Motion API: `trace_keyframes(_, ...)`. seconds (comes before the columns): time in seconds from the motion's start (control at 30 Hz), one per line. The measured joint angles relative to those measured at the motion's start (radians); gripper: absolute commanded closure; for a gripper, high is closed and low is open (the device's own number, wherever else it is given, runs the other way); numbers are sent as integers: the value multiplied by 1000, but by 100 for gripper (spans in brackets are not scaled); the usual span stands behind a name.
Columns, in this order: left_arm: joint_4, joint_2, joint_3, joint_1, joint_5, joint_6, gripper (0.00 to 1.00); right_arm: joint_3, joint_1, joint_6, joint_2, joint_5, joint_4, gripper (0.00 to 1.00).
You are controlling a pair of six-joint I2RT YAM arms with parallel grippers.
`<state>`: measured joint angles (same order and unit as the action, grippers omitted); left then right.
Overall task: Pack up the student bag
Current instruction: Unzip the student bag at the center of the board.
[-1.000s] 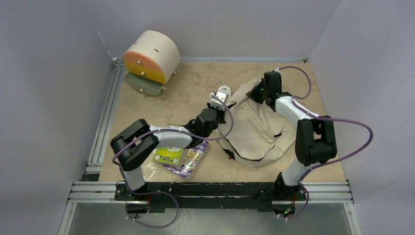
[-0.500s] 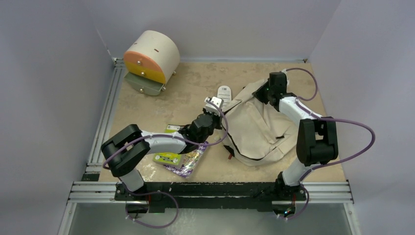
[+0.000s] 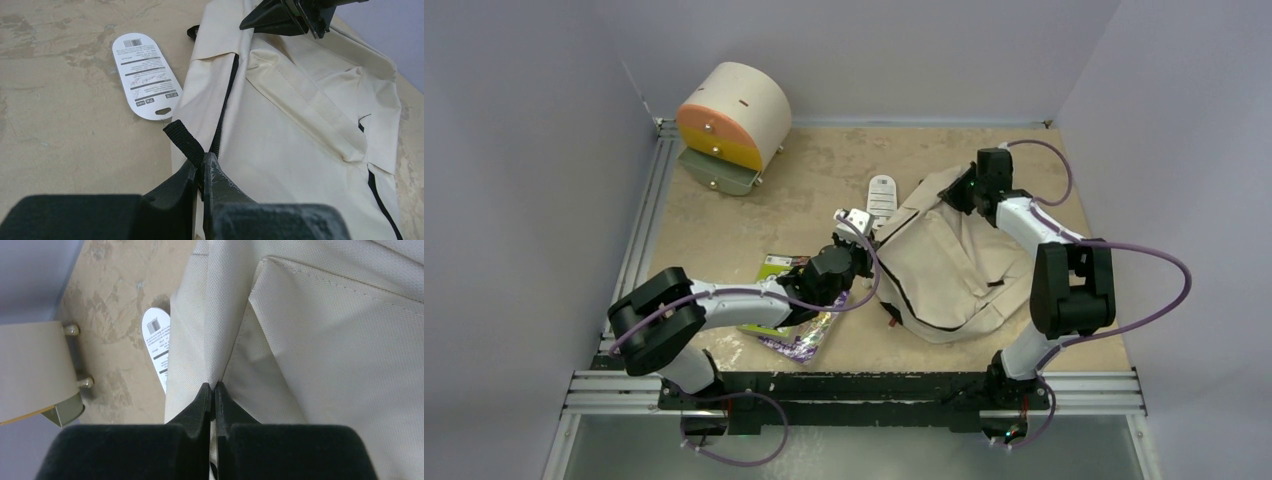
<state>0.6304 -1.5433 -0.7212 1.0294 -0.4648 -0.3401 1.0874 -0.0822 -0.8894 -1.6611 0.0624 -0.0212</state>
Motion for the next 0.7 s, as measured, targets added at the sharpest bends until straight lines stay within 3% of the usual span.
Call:
trace_keyframes(0.07,0,2,0,2,-4,8,100,-5,4,16,1,18,10,92)
trace_keyframes(0.2,-4,2,-2,4,-8,72,100,-39,21,64,25,41,59,62)
trace_keyframes(0.3,-30,-2,-24,6,-12,135,100,-56,60,109,71,34,93,48)
trace_keyframes(0.57,-44,-26,-82,-5,-11,172,100,-72,86,218,262,72,101,40)
trace_keyframes(0.7,-80,-26,-87,-8,-27,131,100,-178,73,246,365,152,134,39)
